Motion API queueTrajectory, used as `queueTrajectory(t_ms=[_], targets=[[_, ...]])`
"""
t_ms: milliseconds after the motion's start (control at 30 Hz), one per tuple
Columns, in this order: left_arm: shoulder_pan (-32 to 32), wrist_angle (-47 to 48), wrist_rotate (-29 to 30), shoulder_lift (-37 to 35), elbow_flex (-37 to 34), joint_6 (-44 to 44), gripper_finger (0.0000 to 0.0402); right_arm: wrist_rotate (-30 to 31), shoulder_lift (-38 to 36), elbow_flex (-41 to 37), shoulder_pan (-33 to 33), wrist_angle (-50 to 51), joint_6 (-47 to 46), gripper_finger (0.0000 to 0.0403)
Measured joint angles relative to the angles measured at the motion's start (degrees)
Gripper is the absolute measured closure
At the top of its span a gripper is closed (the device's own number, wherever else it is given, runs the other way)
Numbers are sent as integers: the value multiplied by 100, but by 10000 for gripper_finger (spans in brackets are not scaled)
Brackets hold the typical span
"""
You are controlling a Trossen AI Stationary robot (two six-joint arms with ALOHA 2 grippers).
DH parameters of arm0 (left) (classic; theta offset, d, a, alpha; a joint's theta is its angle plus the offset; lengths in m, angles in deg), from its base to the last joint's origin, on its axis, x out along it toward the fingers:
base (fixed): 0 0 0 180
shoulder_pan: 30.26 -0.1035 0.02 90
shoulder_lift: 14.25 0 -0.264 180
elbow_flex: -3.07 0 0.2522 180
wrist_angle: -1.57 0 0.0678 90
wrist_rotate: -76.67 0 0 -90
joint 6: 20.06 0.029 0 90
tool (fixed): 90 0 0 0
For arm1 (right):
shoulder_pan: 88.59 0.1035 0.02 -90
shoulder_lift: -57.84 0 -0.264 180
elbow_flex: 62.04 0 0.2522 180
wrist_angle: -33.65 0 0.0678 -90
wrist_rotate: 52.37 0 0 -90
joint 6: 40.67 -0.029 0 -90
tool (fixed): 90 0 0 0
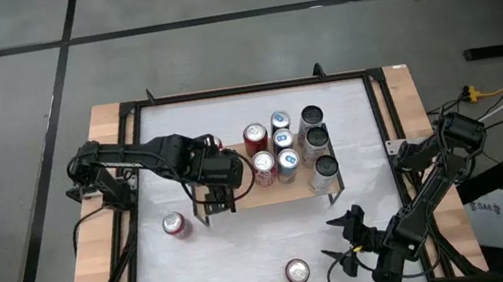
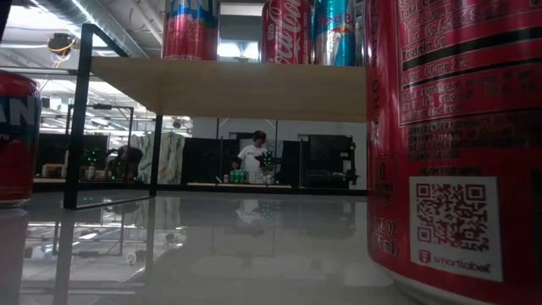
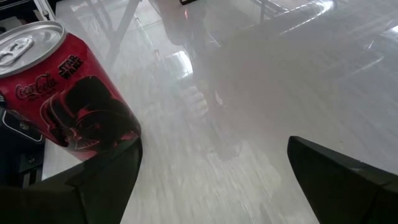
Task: Place canned beverage on shelf
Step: Put the bottom red soda can on the shelf aligned with the other red soda can
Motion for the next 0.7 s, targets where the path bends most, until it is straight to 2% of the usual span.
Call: queueTrajectory(t_ms=[567, 700], targets=[[0, -1, 33, 0, 7, 0, 72, 0, 0, 0, 0, 2, 0, 10], [0, 20, 47, 0, 225, 2, 72, 0, 1, -1, 0, 2, 0, 10]])
